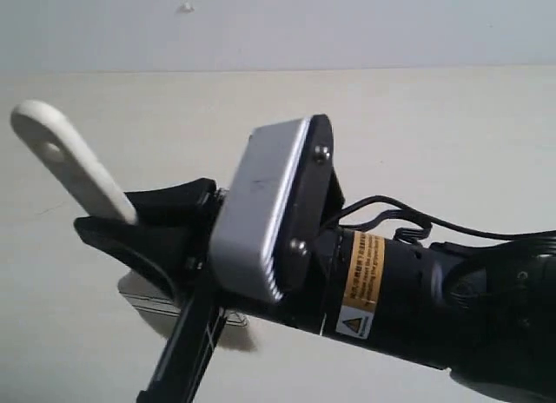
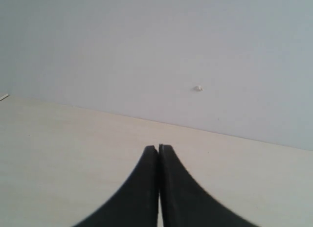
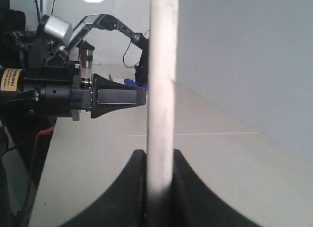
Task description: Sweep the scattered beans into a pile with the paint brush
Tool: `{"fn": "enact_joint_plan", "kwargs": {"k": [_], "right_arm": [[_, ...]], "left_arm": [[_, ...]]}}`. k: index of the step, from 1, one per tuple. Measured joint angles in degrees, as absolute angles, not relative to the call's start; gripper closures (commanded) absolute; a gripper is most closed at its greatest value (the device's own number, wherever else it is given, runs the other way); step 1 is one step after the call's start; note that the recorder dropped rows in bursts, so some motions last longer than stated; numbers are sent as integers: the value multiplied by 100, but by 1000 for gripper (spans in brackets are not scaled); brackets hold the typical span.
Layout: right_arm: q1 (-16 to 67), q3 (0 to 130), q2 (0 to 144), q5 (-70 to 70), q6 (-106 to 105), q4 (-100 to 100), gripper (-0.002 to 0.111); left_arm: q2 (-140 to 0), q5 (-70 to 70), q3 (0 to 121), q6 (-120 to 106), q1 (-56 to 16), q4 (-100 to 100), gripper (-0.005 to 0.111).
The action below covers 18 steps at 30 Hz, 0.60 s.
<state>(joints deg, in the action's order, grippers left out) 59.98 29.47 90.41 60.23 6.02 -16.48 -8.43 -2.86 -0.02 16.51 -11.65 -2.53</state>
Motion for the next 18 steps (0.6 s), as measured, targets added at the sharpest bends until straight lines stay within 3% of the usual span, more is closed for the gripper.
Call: {"fn": "enact_joint_plan", "kwargs": {"k": [5,18], "right_arm": [[5725,2865,9663,6784,1174,-1882,108],[5667,3161,10974,6850,1174,-1727,108]], "left_arm": [[-843,-286,-2,1651,-1165,-253,107],[-843,-286,-2,1651,-1165,-253,107]]}}
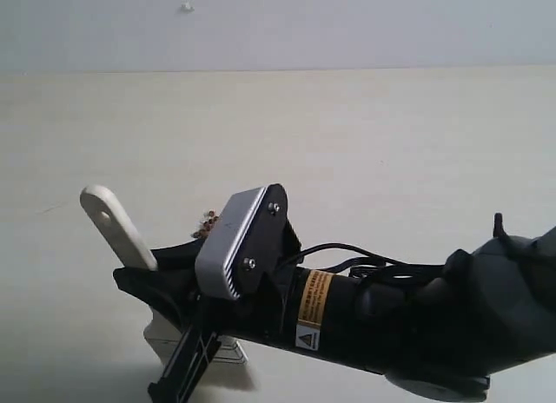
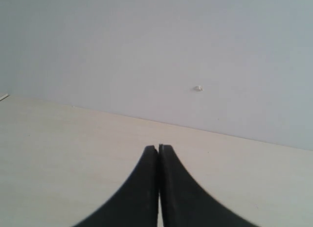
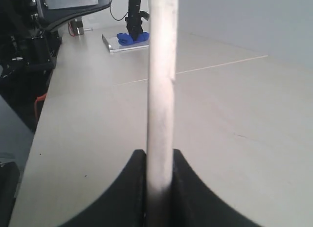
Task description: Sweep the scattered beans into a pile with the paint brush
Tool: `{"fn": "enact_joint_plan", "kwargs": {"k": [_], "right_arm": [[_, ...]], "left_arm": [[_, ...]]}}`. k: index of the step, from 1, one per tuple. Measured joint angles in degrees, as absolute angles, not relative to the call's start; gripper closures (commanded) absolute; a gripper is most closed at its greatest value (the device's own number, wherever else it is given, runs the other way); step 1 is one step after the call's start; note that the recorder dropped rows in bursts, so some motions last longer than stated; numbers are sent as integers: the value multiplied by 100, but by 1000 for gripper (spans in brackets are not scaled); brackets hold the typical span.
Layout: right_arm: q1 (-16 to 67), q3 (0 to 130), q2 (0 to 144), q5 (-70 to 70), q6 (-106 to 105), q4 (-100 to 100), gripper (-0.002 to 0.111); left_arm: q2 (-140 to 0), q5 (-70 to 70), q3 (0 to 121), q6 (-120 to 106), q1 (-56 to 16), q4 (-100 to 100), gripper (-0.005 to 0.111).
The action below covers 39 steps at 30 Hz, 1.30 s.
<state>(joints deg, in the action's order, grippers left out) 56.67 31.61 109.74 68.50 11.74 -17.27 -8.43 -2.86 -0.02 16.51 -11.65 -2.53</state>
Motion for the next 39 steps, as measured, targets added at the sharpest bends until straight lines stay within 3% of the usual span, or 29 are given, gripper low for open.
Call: {"fn": "enact_joint_plan", "kwargs": {"k": [15,26,39], "right_arm": [[4899,3421,11421,6894,1480,-1524,108],[4866,4135,11569,6466,1377,-1502,108],[4834,4168,11539,6453,3321,-2540,108]], "left_arm": [[-843,-286,-2,1651,-1165,-253,107],[-843,-286,-2,1651,-1165,-253,107],[-843,-286,-2,1651,-1165,-253,107]]}}
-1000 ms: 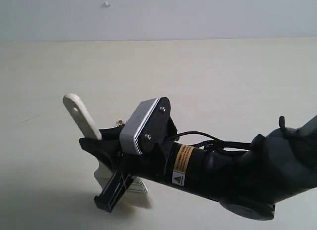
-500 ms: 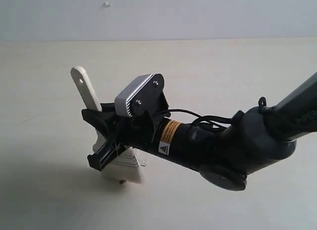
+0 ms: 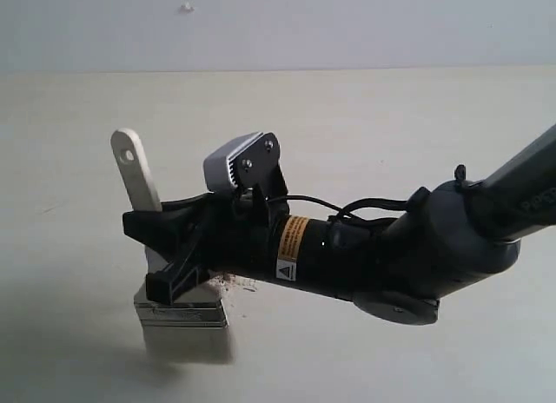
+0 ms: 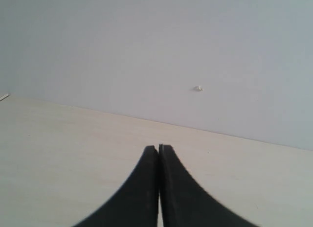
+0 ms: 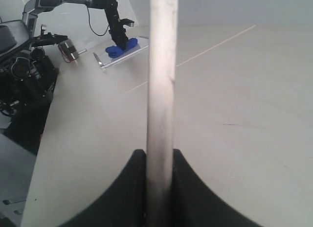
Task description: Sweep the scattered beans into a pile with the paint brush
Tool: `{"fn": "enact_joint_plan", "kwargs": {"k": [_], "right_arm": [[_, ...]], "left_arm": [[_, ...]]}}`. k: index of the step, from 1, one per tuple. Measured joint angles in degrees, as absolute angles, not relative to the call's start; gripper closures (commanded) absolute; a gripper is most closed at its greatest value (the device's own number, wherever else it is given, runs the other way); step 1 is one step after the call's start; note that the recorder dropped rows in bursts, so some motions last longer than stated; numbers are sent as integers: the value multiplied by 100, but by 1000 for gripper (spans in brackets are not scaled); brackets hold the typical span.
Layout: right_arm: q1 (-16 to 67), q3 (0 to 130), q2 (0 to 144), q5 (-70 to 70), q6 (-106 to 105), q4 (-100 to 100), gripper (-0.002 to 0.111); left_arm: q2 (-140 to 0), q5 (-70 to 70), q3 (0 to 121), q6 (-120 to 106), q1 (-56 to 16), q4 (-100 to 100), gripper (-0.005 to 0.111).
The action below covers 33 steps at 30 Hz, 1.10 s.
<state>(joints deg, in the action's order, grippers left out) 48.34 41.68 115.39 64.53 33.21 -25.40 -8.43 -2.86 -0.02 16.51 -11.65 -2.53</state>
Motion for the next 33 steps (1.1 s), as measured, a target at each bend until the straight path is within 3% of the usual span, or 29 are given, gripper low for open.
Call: {"fn": "enact_joint_plan", "kwargs": {"k": [12,33], "right_arm": [[4136,4168,11539,6060,4038,-2714,108],[4115,4263,11539,5286,3598,-2620,108]], "left_arm": [[-843,-286,-2,1651,-1165,-253,107],[-843,-286,-2,1651,-1165,-253,107]]}}
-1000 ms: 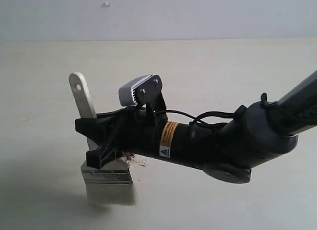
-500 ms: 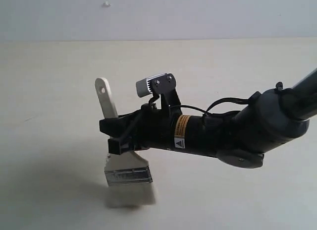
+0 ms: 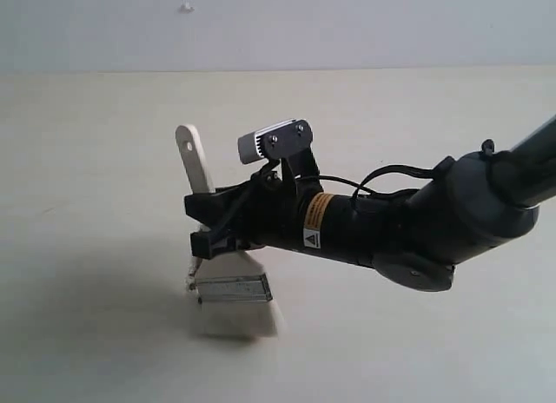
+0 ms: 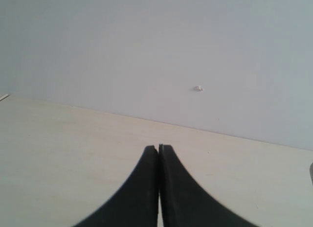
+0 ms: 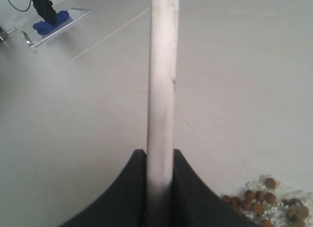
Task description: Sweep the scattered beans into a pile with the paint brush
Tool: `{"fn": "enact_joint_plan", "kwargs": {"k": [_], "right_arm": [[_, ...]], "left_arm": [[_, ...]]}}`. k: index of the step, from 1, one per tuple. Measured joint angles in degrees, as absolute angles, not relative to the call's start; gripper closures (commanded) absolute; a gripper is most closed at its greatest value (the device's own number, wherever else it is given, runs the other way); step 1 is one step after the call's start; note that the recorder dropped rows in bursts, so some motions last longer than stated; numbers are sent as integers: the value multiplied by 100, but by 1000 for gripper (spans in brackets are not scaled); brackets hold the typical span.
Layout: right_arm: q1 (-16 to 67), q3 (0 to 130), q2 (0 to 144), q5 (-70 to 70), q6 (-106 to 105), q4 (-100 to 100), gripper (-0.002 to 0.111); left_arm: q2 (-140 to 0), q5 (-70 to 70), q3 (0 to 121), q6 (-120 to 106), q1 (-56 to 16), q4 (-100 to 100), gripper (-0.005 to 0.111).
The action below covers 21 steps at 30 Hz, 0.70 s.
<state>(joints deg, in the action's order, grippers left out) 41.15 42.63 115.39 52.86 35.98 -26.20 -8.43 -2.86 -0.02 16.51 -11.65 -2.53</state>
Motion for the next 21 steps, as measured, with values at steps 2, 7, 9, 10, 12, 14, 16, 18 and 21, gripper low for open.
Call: {"fn": "enact_joint_plan", "kwargs": {"k": [2,7,9,10,12,14,16,18,21], "right_arm": [[4115,4339,11539,5212,3558,-2595,108],[4115,4572,11539,4882,3457,-2503,108],[4115,4673,11539,4794,3400,-2498,108],[4115,4686,11518,4767,3400,-2498,108],[4115,4717,11440,4719,3380,-2509,108],[4115,4727,11256,4697,3407,-2596,108],[4115,4727,10989,4660,3599,-2894,108],[4115,4727,10728,4645,3951,-3356,108],[4115,4741,10595,4733,4663,-3927,108]], "left_arm": [[-843,-286,-2,1651,-1165,-253,107],[-843,-286,-2,1651,-1165,-253,107],[-843,-286,-2,1651,-1165,-253,107],[-843,-286,-2,1651,-1165,-253,107],[-843,-286,-2,1651,-1165,-253,107],[-843,-286,-2,1651,-1165,-253,107],[-843,-286,-2,1651,-1165,-253,107],[-843,-286,-2,1651,-1165,-253,107],[-843,-286,-2,1651,-1165,-253,107]]}}
